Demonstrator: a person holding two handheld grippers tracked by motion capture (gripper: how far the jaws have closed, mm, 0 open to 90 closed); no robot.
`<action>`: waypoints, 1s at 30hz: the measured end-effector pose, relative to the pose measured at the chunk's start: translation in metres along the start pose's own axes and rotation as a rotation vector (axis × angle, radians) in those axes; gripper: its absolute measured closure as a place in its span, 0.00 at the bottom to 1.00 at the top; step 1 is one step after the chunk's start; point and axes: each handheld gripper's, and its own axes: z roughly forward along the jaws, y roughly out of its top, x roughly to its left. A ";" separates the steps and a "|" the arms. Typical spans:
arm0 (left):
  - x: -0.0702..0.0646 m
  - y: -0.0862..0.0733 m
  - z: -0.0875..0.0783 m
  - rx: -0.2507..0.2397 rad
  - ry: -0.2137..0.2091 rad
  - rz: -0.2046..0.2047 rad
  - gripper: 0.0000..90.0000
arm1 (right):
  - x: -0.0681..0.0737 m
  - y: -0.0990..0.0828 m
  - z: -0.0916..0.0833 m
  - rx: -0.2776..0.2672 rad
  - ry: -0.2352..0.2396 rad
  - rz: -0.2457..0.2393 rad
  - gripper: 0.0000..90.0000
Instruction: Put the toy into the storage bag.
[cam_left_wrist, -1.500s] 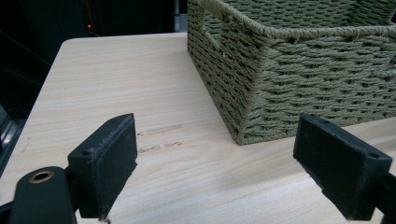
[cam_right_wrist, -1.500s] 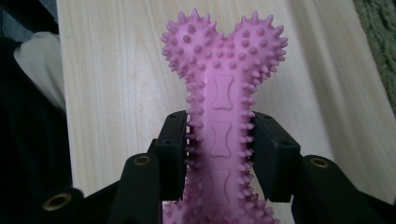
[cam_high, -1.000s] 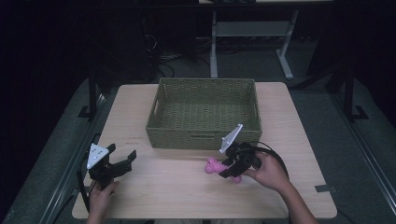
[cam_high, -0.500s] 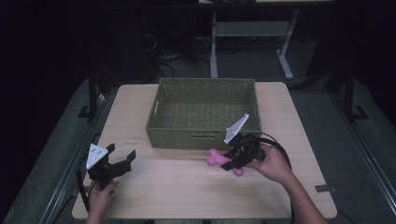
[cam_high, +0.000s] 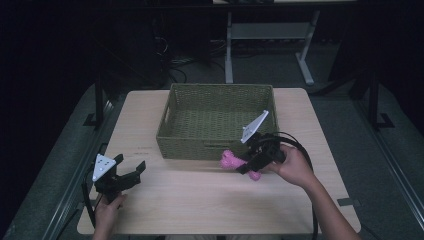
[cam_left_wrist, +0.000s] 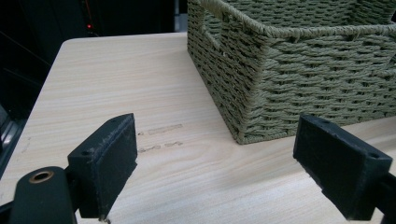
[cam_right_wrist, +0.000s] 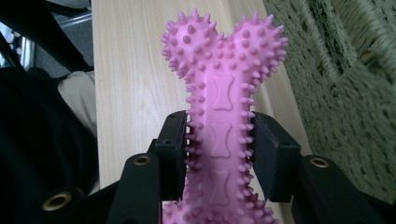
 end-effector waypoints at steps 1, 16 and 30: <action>0.000 0.000 0.000 0.001 0.001 0.001 0.14 | -0.001 0.002 -0.002 0.003 0.002 0.004 0.64; 0.001 0.000 -0.001 0.000 0.002 -0.001 0.14 | -0.008 0.013 -0.020 0.003 -0.010 -0.002 0.64; 0.001 0.000 -0.001 -0.001 0.005 -0.002 0.14 | -0.025 0.029 -0.035 -0.012 -0.012 0.020 0.64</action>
